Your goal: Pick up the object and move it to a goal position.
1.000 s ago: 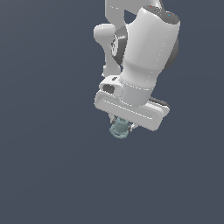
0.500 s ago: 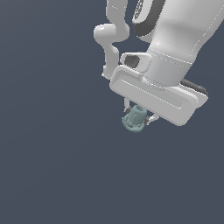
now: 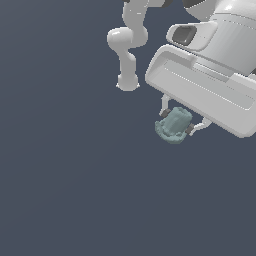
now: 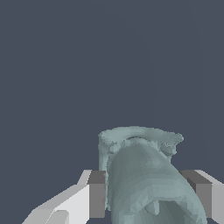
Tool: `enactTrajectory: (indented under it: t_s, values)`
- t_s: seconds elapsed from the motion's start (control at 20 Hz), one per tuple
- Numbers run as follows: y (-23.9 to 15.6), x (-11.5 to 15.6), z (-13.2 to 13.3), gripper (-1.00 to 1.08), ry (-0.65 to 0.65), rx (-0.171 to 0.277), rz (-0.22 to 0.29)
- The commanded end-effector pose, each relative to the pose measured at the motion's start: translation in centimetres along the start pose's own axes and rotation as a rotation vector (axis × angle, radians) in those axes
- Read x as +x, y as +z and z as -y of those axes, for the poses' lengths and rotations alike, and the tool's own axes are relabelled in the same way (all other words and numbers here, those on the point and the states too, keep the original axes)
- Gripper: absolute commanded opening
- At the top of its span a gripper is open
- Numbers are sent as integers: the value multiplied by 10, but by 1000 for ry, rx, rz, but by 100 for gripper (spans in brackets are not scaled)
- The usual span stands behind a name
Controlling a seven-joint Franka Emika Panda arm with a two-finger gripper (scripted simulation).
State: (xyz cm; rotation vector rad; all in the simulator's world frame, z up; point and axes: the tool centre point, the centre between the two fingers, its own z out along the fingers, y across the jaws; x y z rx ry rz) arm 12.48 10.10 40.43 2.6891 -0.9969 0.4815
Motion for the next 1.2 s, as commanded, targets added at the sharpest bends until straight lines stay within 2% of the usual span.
enactTrajectory:
  t_s: [0.0, 0.5, 1.15]
  values:
    - [-10, 2, 5, -100, 27, -10, -8]
    - [-35, 9, 17, -100, 87, -31, -28]
    - [-41, 12, 21, -100, 103, -37, -33]
